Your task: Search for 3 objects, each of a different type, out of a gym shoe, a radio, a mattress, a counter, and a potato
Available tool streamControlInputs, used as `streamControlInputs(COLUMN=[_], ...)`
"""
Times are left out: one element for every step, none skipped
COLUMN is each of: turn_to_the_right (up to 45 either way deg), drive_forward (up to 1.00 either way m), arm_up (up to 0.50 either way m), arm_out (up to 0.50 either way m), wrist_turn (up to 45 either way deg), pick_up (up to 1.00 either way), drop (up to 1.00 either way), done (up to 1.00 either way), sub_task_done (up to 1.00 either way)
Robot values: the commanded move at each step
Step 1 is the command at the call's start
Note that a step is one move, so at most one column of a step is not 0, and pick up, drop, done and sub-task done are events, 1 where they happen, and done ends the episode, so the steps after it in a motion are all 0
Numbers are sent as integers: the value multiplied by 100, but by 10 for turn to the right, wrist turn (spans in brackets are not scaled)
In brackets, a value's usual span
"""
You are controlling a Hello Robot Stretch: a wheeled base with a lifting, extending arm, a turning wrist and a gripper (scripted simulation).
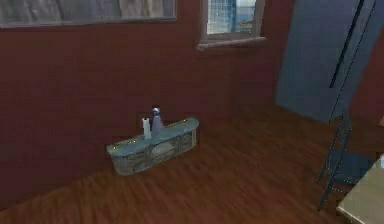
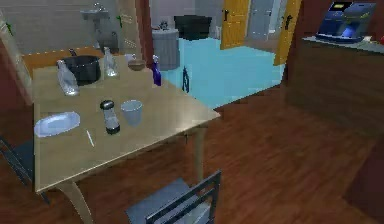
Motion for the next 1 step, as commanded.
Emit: streamControlInputs(turn_to_the_right=[0], drive_forward=[90], arm_up=[0], arm_out=[0], wrist_turn=[0], pick_up=[0], drop=[0], done=[0], sub_task_done=[0])
